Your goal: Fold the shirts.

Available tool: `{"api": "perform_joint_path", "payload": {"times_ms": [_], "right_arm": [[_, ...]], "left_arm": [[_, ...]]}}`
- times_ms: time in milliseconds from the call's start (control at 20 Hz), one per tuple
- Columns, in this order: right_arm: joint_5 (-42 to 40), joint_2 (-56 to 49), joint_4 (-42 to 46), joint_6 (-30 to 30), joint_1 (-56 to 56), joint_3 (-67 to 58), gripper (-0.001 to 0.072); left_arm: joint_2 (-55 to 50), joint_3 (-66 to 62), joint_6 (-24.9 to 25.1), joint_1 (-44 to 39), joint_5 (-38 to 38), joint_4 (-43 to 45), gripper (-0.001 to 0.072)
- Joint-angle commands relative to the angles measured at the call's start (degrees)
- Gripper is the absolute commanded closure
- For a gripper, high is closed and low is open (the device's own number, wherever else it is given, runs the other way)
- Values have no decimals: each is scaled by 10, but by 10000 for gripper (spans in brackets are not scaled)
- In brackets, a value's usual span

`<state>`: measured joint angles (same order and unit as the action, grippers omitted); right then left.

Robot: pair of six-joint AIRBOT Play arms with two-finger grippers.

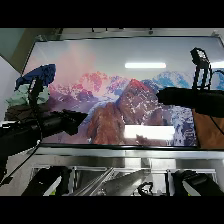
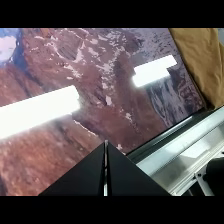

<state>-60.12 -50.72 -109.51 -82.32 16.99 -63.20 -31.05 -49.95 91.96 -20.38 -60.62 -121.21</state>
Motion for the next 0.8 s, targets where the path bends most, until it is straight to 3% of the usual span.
{"api": "perform_joint_path", "payload": {"times_ms": [0,250,450,600,650,700,750], "right_arm": [[0,0,0,0,1,0,697],[0,0,0,0,1,0,697],[0,0,0,0,1,0,697],[0,-1,0,0,1,0,698],[4,-2,0,0,1,0,697],[19,-4,0,0,1,0,697],[25,-6,0,0,1,0,697]], "left_arm": [[2,1,1,0,0,1,690],[0,0,1,0,10,43,691],[-89,-87,-21,25,-44,227,690],[-220,-206,-16,127,-37,328,676],[-268,-247,12,163,-36,335,300],[-323,-290,22,202,-30,336,19],[-378,-328,29,232,-25,332,19]]}}
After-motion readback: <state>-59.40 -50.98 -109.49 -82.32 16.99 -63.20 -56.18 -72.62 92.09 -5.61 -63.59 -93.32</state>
